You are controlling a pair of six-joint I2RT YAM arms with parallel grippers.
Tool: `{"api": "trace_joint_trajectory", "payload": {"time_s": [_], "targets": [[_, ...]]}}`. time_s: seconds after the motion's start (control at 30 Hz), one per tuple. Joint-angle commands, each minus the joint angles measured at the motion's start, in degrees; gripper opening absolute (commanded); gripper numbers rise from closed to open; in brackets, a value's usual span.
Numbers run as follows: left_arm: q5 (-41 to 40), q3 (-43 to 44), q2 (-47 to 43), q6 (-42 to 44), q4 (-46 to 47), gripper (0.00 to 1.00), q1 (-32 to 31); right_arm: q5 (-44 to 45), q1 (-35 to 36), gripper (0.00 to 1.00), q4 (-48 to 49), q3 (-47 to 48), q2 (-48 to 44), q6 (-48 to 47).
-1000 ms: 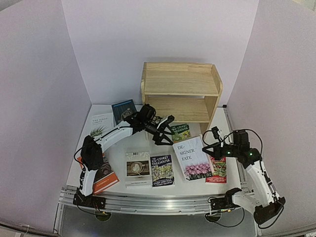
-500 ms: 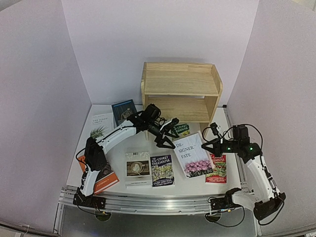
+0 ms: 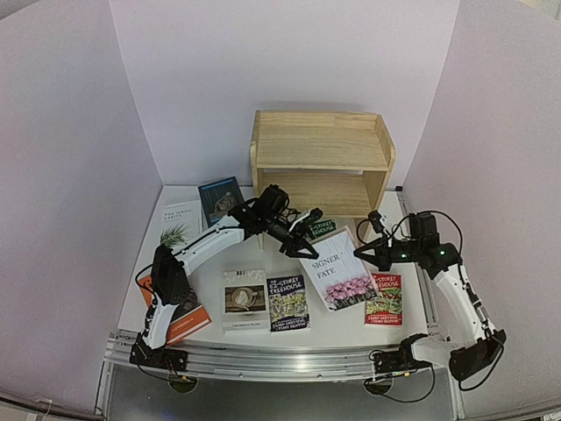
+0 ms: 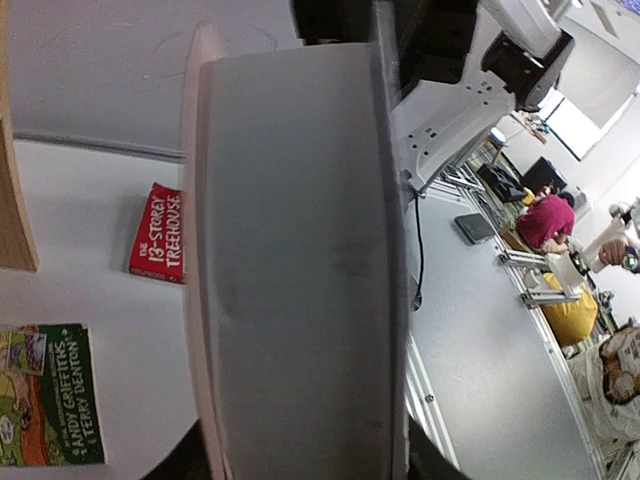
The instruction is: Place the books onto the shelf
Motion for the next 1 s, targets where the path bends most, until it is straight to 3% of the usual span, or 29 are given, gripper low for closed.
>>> {"api": "trace_joint_trajectory", "payload": {"time_s": [0.0, 0.13, 0.2, 0.3, 0.37, 0.47, 0.63, 0.77, 0.87, 0.97], "targets": [[1.5, 1.5, -0.4, -0.4, -0.2, 0.27, -0.4, -1.8, 0.3, 0.00, 0.7, 2.4, 1.5, -2.4], [1.9, 0.9, -1.7, -1.8, -2.6, 0.17, -0.4, 0.7, 0.3, 0.00, 1.0, 3.6, 2.5, -2.2], [1.5, 0.0, -2.8, -3.2, -4.1, 0.16, -0.2, 7.3, 0.3, 0.04, 1.4, 5.2, 2.4, -0.5], [0.0, -4.4, -5.9, -12.7, 0.6, 0.20, 0.9, 21.1, 0.3, 0.49, 1.6, 7.2, 1.1, 3.0], [-3.8, -8.8, -8.3, -19.3, 5.2, 0.21, 1.7, 28.4, 0.3, 0.69, 2.2, 8.3, -0.8, 6.1], [-13.7, -11.6, -11.6, -28.4, 7.2, 0.22, 1.9, 36.2, 0.5, 0.86, 4.6, 8.2, -4.5, 13.7], [-26.7, -10.6, -12.3, -39.7, 2.2, 0.22, 2.8, 44.2, 5.5, 0.91, 9.3, 1.6, -11.6, 22.5], [-33.2, -7.4, -11.5, -43.9, -1.7, 0.22, 3.7, 56.9, 18.6, 0.92, 8.7, -1.0, -9.6, 24.0], [-35.3, -5.3, -10.8, -47.3, -2.8, 0.22, 3.8, 74.4, 37.2, 0.95, 8.8, 0.2, -3.0, 16.0], [-37.1, -3.1, -9.6, -51.3, -4.3, 0.23, 3.9, 88.4, 50.5, 0.98, 12.9, 1.4, 4.7, 5.2]]}}
